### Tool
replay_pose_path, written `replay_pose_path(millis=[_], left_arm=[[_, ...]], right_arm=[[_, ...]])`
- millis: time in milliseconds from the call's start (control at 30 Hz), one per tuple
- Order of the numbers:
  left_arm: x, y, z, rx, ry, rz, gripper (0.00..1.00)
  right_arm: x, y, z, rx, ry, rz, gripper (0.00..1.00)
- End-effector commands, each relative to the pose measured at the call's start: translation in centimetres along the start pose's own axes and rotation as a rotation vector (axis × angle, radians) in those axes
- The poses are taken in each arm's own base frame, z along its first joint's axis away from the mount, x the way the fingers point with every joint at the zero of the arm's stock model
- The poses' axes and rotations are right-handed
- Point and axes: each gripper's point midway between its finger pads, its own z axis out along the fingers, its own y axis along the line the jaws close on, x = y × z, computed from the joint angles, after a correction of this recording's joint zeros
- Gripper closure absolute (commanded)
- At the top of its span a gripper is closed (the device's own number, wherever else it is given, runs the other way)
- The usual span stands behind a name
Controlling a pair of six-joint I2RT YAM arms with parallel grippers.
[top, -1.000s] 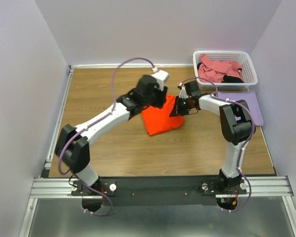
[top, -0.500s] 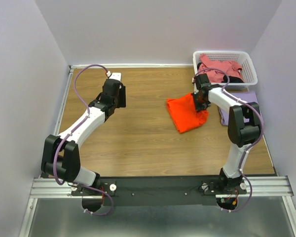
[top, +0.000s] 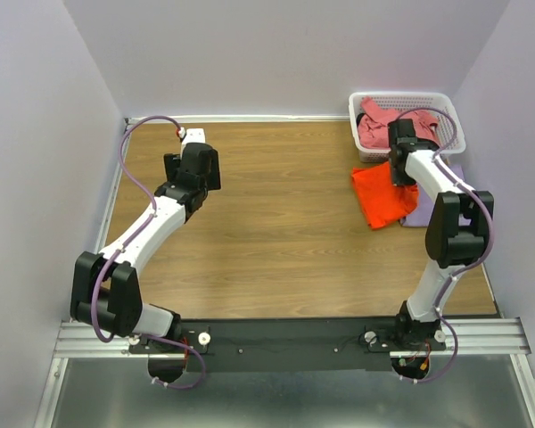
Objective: Fold and stack the t-shirts
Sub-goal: Neatly place the folded tshirt to the corner
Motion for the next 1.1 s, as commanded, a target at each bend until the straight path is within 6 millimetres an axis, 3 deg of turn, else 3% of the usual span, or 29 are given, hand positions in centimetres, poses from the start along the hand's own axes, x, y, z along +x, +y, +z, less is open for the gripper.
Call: replay_pose_path(millis=[0,600,800,1067], left_arm=[[-0.8,1.6,-0.4,-0.079,-0.038,-0.043,0.05],[-0.8,1.3,-0.3,-0.055,-0.046,-0.040,0.05],[-0.7,1.1,-0.2,-0.046,-0.046,-0.037,0.05],[-0.4,0.9,-0.1,-0.039,-0.042,-0.033,0.05]], right_arm=[[-1.8,-4.5,-1.4,0.113,-0.044,0.042,1.00],[-2.6,-12.5,-1.4,0.136,-0.114,0.176,1.00],[-2.8,-13.6,-0.6,0.136,-0.122,0.176,1.00],[-2.1,-14.5,2.1,0.146,-0.085,0.196,1.00]])
